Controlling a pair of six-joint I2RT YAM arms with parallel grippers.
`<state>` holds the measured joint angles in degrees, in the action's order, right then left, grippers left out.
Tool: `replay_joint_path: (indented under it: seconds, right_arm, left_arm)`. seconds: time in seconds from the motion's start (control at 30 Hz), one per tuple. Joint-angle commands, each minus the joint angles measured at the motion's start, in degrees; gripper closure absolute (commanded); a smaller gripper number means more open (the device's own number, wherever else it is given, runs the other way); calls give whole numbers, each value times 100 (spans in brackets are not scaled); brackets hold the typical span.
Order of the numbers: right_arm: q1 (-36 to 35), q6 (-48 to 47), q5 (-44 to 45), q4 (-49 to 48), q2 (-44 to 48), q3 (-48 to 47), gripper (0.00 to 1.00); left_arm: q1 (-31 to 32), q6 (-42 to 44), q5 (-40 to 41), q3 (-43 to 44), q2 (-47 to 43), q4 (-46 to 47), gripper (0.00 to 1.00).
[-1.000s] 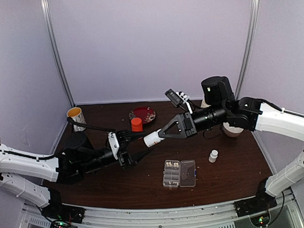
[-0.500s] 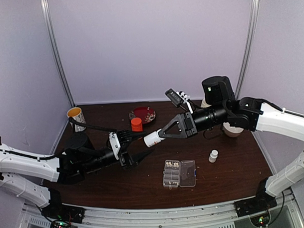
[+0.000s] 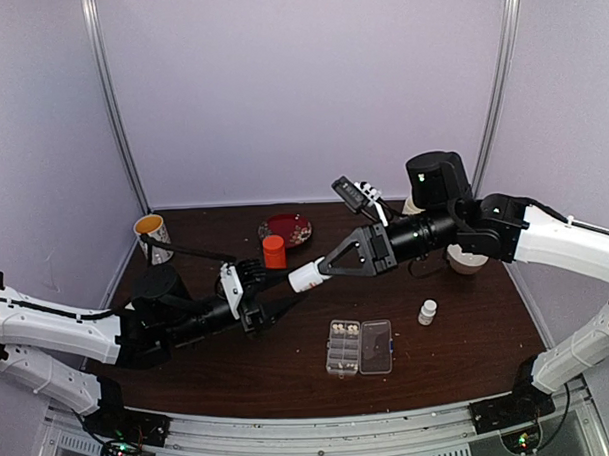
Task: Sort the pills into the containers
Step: Hold the pill bottle.
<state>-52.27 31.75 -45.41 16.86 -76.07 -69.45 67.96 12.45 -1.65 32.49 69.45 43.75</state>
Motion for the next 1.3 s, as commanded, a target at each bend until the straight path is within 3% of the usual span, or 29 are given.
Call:
replay_joint_path:
  seconds: [0.0,0.3,0.43,0.53,0.63,0.73,1.03,1.27]
  right_arm:
    - [-50,43,-117,-162,202,-46,91]
    - [-55,-361,-19,177,96,-90,91]
    - [-55,-280,-86,176,1,-134,92]
    - [-55,-249,9,130,45,-133,92]
    - [-55,-235,57,124,90,-135,92]
    - [-57,-222,58,140,99,-139,93]
    - [-55,-205,39,131,116,-156,93]
    - [-58,-204,23,94,127,-143,93]
  left_arm:
    - [-3,-41,80,86,35,332,69]
    - [-3,-331,263,222,-16,96,76]
    - [-7,-343,166,163,-6,225,59]
    - [-2,-315,187,48,-18,441,55]
    - [-3,-284,203,-19,-40,533,43]
    - [-2,-279,179,-71,-46,624,38]
    - [-3,-260,-21,-19,11,600,55]
    - [-2,-262,-35,24,48,568,59]
